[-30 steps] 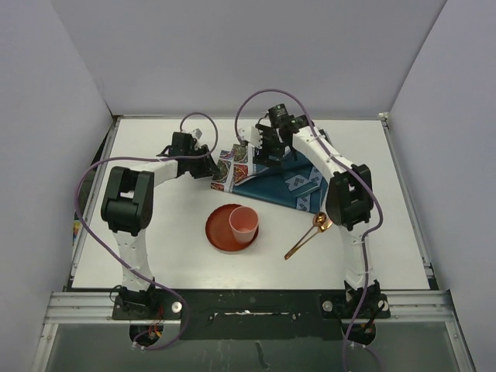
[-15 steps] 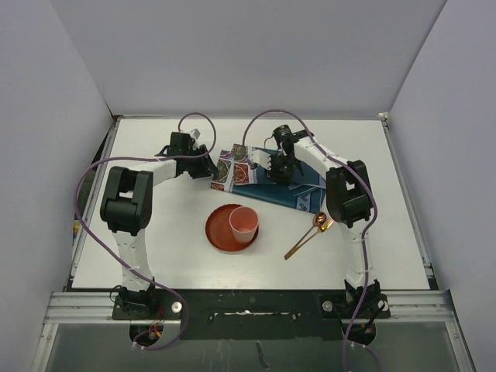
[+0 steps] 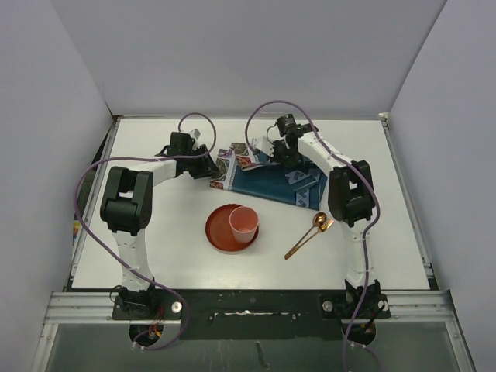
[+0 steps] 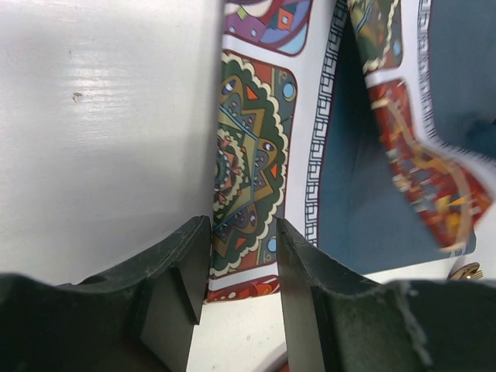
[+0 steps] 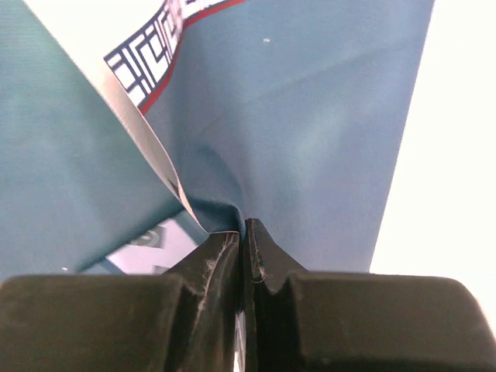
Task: Set the dinner table for one person
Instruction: Flatten out the napkin at the center of the board.
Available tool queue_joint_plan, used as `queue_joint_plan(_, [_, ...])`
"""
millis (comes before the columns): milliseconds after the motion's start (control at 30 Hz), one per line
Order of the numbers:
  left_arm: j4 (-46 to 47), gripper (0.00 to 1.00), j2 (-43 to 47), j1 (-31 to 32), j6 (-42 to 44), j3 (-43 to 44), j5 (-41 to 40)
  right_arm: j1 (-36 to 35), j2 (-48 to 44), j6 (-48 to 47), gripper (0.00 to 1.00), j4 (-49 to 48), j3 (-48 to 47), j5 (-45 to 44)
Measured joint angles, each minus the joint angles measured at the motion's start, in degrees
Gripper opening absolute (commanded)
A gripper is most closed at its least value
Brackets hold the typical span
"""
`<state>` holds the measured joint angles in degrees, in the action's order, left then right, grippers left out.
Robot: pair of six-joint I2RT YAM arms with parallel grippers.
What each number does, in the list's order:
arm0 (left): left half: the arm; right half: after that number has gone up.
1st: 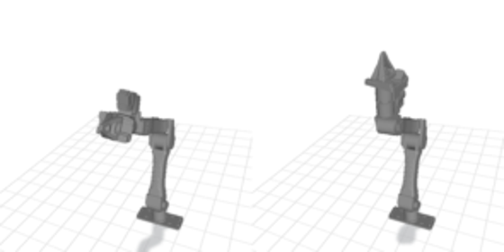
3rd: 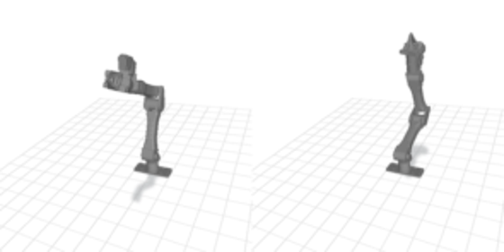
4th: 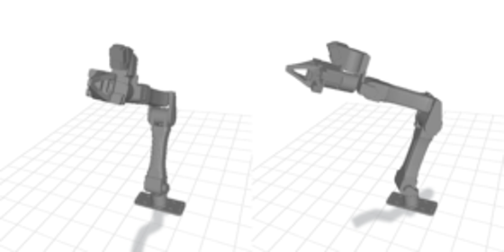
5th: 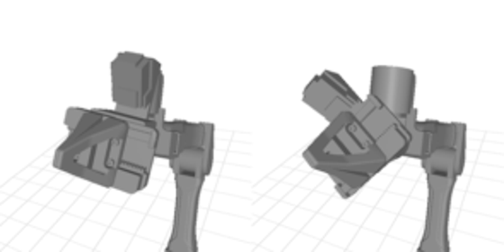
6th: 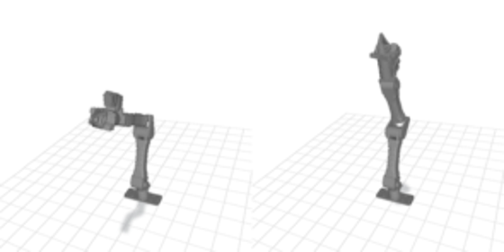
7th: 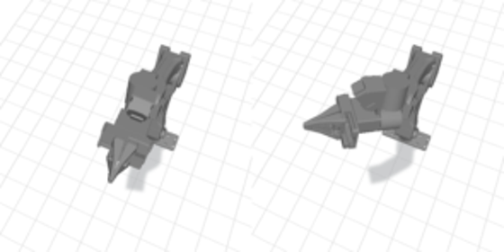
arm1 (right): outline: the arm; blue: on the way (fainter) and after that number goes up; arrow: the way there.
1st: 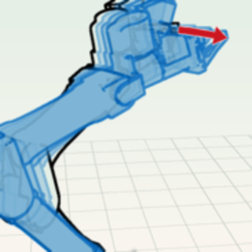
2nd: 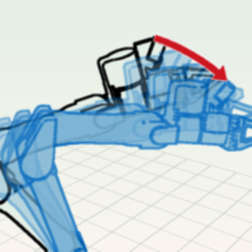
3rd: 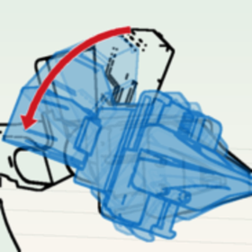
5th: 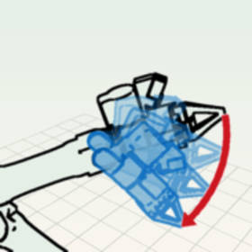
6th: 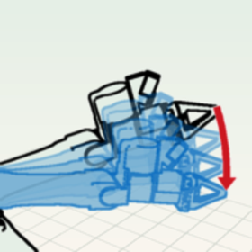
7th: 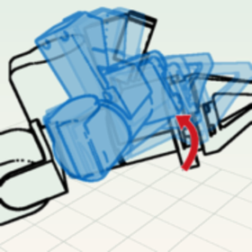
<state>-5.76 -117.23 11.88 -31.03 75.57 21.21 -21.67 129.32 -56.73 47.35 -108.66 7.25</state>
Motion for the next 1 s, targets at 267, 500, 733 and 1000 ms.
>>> queue_joint_plan(267, [0.2,0.37,0.0,0.0,0.0,0.0,0.3,1.5,0.2,4.7,0.0,-10.2,-7.6,-5.7])
queue_joint_plan(500, [0.7,0.37,0.0,0.0,0.3,0.0,0.7,2.1,6.7,7.6,0.07,-20.3,-12.9,-13.5])
queue_joint_plan(733, [0.5,0.37,0.0,0.0,2.0,0.0,0.7,2.6,18.4,9.8,0.56,-30.6,-15.2,-21.4])
queue_joint_plan(1000, [0.5,0.37,0.0,0.0,3.3,-0.9,0.7,5.7,15.8,10.7,0.93,-38.7,-13.4,-26.9])
